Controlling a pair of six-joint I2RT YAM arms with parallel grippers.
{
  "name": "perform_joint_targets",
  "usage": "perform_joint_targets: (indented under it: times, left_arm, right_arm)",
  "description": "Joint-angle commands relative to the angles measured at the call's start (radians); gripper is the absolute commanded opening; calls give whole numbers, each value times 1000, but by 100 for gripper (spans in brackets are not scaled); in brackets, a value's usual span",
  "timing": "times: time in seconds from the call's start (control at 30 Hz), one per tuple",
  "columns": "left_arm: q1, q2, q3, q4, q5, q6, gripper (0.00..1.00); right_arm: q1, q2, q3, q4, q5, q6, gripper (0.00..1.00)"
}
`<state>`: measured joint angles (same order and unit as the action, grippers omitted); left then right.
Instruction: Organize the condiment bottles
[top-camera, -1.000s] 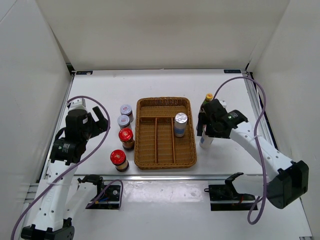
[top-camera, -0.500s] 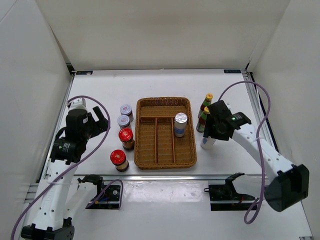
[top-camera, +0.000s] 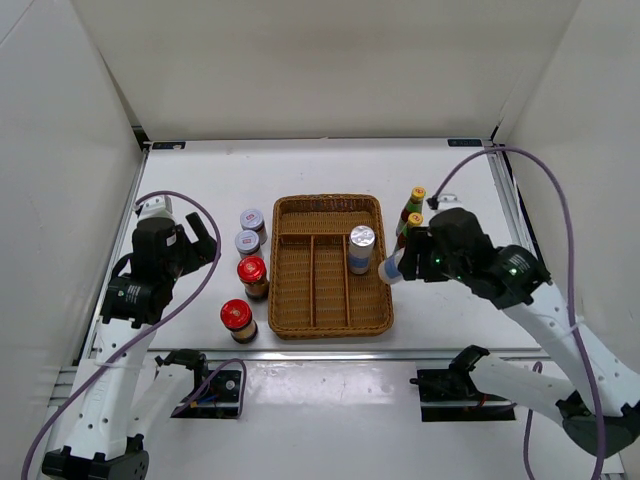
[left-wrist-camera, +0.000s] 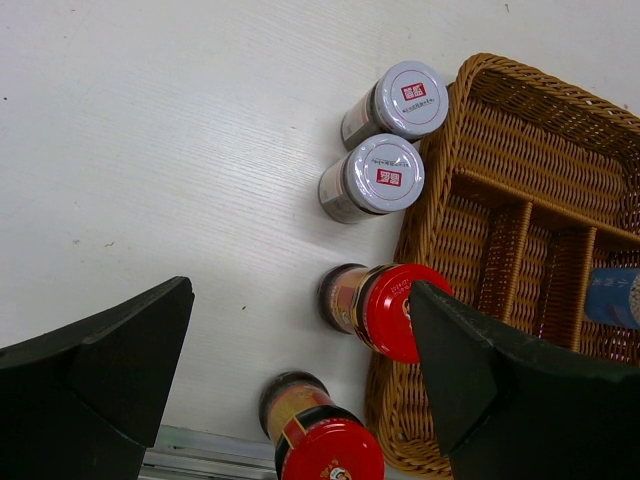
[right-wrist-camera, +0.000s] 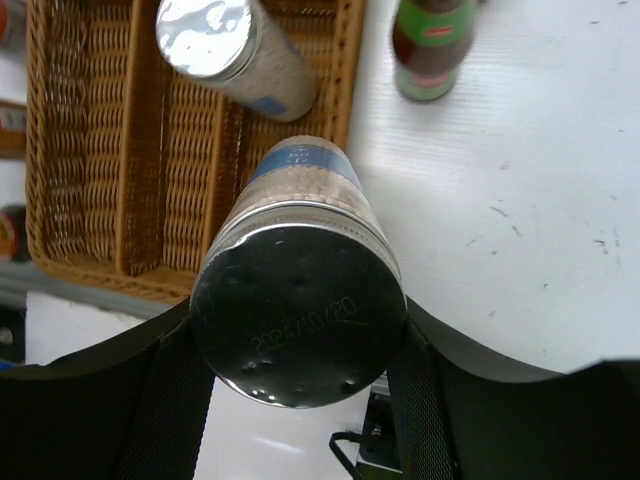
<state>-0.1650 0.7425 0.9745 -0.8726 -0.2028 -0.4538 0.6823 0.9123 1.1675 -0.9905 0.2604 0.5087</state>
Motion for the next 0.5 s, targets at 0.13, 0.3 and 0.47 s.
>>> perform_joint_targets:
  times: [0.13,0.3,0.47]
  left_arm:
    - [4,-5,-2,0,-18,-6,100]
    - [4,-5,-2,0,-18,-6,100]
    - [4,-5,-2,0,-18,-6,100]
  right_arm:
    - [177,118,-26,133,-17,28,8]
    - [256,221,-51,156,48,60,10]
    - [257,276,-81,200,50,60,36]
